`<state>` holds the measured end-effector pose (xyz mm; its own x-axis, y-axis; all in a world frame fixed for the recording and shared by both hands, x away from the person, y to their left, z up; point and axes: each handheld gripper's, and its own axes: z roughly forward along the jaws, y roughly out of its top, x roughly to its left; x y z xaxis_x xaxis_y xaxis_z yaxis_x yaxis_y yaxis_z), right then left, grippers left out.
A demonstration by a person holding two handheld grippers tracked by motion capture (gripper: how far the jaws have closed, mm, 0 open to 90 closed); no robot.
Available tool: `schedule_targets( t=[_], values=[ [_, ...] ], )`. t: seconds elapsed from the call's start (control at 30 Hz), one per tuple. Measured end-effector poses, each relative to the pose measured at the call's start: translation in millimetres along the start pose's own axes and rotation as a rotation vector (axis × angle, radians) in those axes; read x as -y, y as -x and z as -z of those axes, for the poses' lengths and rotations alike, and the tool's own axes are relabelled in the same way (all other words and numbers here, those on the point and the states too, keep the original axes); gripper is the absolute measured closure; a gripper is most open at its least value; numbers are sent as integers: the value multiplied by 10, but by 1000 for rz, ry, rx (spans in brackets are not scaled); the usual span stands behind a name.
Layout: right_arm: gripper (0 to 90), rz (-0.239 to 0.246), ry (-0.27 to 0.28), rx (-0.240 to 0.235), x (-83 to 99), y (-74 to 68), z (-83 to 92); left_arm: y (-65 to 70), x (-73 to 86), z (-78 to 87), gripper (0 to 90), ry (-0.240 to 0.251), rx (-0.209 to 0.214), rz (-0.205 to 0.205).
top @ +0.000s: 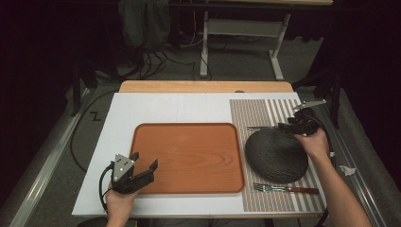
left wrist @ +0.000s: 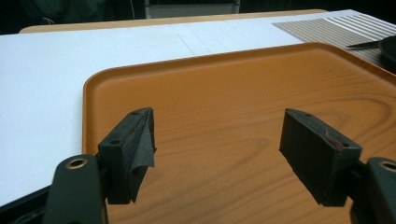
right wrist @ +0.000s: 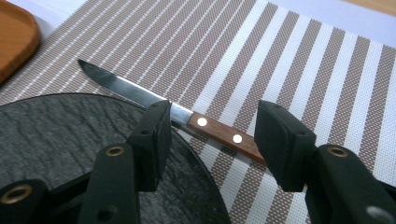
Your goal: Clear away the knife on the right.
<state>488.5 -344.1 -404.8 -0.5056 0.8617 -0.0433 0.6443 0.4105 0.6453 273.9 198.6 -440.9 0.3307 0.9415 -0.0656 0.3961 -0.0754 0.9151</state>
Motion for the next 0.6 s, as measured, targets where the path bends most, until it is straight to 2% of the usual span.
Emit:
schedule_targets(
  t=[0.23,0.43,0.6],
  values=[
    [493,-6,-70,-13,-34,76,-119,5,-1,-3,269,-2,0,-3],
    [516,4,-89,-13,-62,99,-158,9,-1,-6,269,-5,1,-4],
    [515,8,-130,0,-90,135,-181,14,0,-5,268,-4,0,-10]
  ],
)
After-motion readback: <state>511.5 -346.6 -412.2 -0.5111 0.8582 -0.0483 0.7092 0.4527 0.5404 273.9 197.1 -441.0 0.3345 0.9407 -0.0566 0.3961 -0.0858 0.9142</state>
